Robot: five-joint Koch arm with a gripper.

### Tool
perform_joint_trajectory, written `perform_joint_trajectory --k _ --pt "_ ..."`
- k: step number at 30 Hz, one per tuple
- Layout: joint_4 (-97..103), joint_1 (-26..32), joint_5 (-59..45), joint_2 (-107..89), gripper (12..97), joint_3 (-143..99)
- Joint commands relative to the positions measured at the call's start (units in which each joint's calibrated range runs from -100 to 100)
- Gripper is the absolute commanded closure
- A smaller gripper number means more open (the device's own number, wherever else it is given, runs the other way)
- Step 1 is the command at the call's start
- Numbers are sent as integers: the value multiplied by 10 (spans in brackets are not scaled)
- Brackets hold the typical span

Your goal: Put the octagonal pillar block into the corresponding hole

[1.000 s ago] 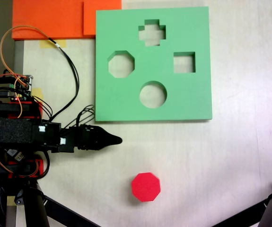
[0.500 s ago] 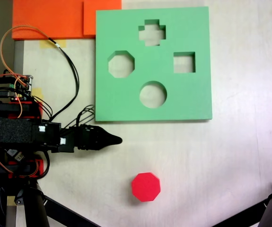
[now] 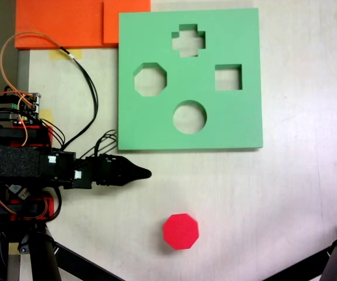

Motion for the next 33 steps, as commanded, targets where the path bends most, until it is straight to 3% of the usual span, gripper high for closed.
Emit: perform_joint_trajectory --k 1,6,9,14,20,30,31,33 --pt "-55 -3 -3 -5 605 -10" --pt "-54 -17 17 -5 608 -10" --pt "-48 -31 122 -5 619 -10" --pt "-88 -61 214 -5 705 -10" --pt "-546 -76 326 -5 706 290" --pt "-843 -72 367 -5 728 615" --pt "-865 -72 367 -5 719 654" --pt "-961 -72 367 60 609 768"
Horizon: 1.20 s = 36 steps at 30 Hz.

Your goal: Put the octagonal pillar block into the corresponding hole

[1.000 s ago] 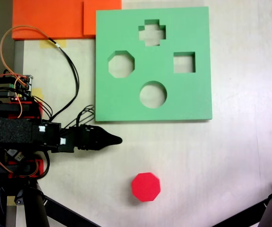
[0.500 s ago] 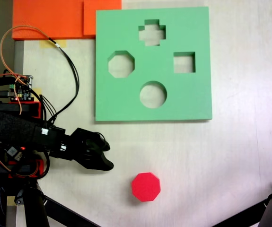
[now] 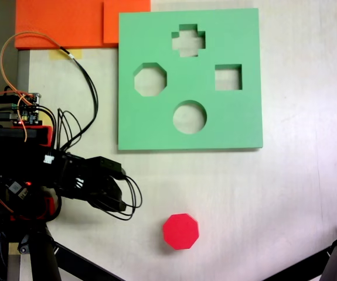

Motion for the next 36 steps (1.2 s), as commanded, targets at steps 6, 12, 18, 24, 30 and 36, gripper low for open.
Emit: perform_joint_trajectory --k 6,12,18,24,30,36 --pt "-205 0 -1 334 385 331" --pt "-205 0 -1 502 140 437" --pt "-205 -11 -6 657 134 504" --pt "-205 -23 -13 823 135 573" --pt "-205 -29 -14 912 136 585" --pt "-205 -34 -21 977 138 601"
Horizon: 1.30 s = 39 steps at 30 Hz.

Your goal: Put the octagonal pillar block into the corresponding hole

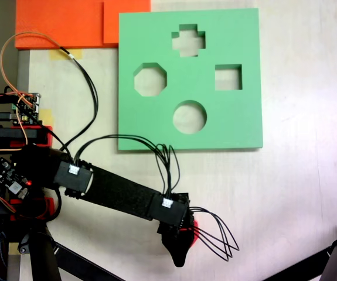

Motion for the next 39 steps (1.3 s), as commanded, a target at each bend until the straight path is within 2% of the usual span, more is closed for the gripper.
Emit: perform_joint_trajectory --k 1,10,18,23,24,28,31,39 --pt "-35 -5 -8 12 138 44" --pt "-29 -12 -13 70 154 45" --pt "-29 -14 -14 75 396 42" --pt "-31 -18 -14 74 634 22" --pt "-31 -19 -14 73 656 15" --pt "-32 -22 -14 57 673 -21" --pt "-32 -25 -13 42 717 -43" --pt "-35 -26 -6 -24 728 -48"
